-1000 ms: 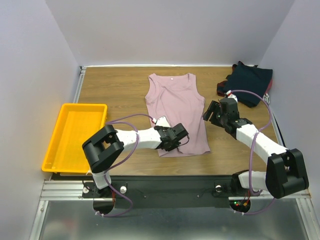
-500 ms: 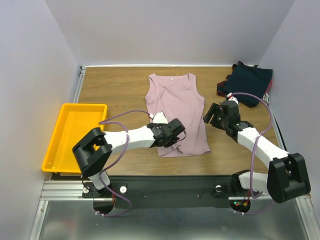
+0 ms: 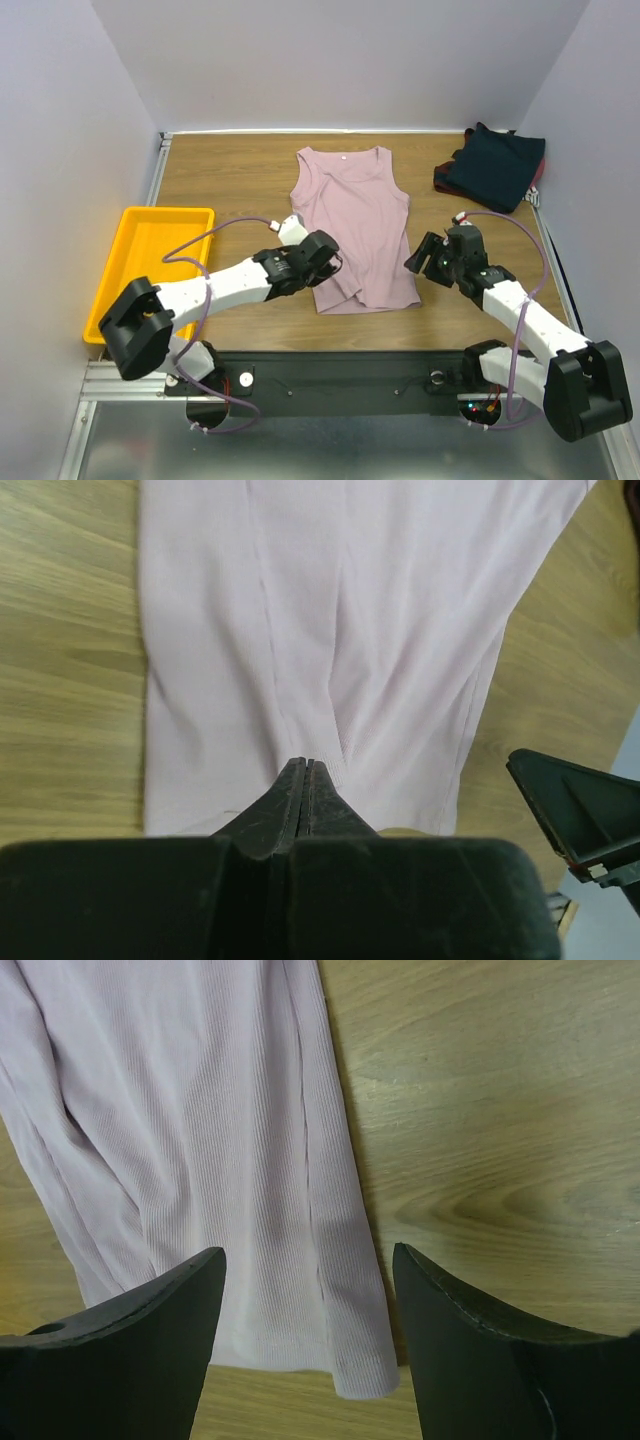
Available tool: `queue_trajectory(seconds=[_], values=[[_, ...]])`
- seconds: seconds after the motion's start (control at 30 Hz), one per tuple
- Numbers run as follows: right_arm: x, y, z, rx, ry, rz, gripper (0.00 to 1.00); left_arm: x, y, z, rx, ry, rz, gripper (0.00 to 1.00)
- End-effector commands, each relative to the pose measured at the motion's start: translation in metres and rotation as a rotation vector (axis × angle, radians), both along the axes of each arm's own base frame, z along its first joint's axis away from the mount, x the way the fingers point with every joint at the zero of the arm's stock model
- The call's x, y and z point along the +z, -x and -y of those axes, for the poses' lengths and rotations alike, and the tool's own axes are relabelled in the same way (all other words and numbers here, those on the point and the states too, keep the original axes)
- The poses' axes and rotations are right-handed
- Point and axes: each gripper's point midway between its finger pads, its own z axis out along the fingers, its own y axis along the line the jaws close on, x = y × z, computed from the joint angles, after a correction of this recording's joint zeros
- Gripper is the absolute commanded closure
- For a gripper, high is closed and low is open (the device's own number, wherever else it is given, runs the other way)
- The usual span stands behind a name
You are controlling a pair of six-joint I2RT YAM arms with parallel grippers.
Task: Fold and stack the tank tops
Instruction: Flatten the tank top out
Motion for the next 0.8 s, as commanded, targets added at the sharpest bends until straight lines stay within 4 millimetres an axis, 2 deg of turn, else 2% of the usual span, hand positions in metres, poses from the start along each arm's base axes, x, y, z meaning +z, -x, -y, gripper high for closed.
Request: queue_trajectory(seconds=[0.0,0.1,0.17,0.27,0.43,0.77], values=[[0.004,0.006,-0.010,0.025,-0.050,-0.015,0.27,-0.014,0.005,0.035,-0.109,-0.013,-0.025,0.96],[0.014,0.003,-0.016,0.045,-0.073,0.004,0.29,-0.029,0.012,0.048,-0.116,-0.014,-0.075,0.83],[0.028,0.001,-0.024,0.076,-0.106,0.033,0.30,-0.040,0.017,0.057,-0.123,-0.018,-0.102,0.77],[0.037,0.002,-0.040,0.113,-0.110,0.054,0.33,-0.046,0.018,0.067,-0.140,-0.008,-0.112,0.74],[0.024,0.009,-0.048,0.121,-0.095,0.023,0.36,-0.056,0.021,0.073,-0.148,-0.017,-0.132,0.70],[0.020,0.012,-0.045,0.112,-0.084,0.034,0.37,-0.071,0.020,0.075,-0.137,-0.060,-0.162,0.67]])
